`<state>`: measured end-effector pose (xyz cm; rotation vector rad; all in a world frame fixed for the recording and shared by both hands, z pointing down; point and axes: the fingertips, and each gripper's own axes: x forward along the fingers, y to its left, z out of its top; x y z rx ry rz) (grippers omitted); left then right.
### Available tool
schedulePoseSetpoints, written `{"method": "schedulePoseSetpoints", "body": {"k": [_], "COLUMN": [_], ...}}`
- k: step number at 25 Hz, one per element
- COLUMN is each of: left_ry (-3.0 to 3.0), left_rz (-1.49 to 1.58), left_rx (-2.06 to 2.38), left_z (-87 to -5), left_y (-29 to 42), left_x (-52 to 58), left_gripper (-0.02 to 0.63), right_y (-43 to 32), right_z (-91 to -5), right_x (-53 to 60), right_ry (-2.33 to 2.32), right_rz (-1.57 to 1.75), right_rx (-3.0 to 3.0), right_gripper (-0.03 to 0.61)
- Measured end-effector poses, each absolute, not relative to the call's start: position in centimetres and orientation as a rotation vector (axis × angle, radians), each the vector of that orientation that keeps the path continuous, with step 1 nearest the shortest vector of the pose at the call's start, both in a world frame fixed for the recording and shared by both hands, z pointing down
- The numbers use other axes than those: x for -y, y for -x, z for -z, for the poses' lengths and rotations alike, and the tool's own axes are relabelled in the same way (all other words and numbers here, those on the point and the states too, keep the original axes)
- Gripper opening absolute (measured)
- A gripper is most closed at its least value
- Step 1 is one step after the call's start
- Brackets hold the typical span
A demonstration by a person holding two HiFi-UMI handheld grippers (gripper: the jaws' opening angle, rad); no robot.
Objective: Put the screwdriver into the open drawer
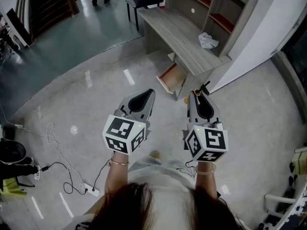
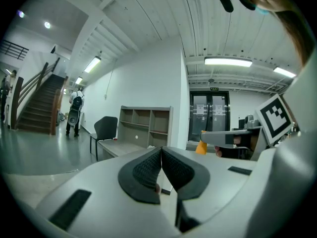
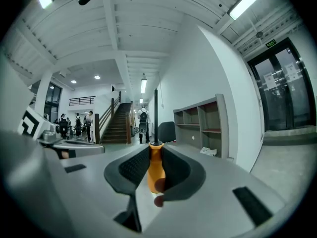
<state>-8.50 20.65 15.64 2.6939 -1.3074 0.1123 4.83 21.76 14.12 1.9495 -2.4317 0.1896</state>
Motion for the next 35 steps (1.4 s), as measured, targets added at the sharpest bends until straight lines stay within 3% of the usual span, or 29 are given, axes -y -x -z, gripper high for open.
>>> {"method": "schedulePoseSetpoints", "body": {"k": [17,35], "left_ry": [-2.644,-2.652], "left_rz": [-0.102,-0.153], "left_rx": [1.288,1.278], "left_z": [-17.4,-17.7], "left_y": [10.2,7.4], "left_x": [-14.8,-0.6], "left_gripper": [0.017,0.017], "right_y": [-2.9,-6.0], "right_z": [-14.9,-16.3], "right_x": [-15.9,-2.1], "right_ry": [-1.908,-1.922], "right_rz": [-0.221,-0.273], "right_rx": [2.448,2.411], "right_gripper": [0.089,0.089]}}
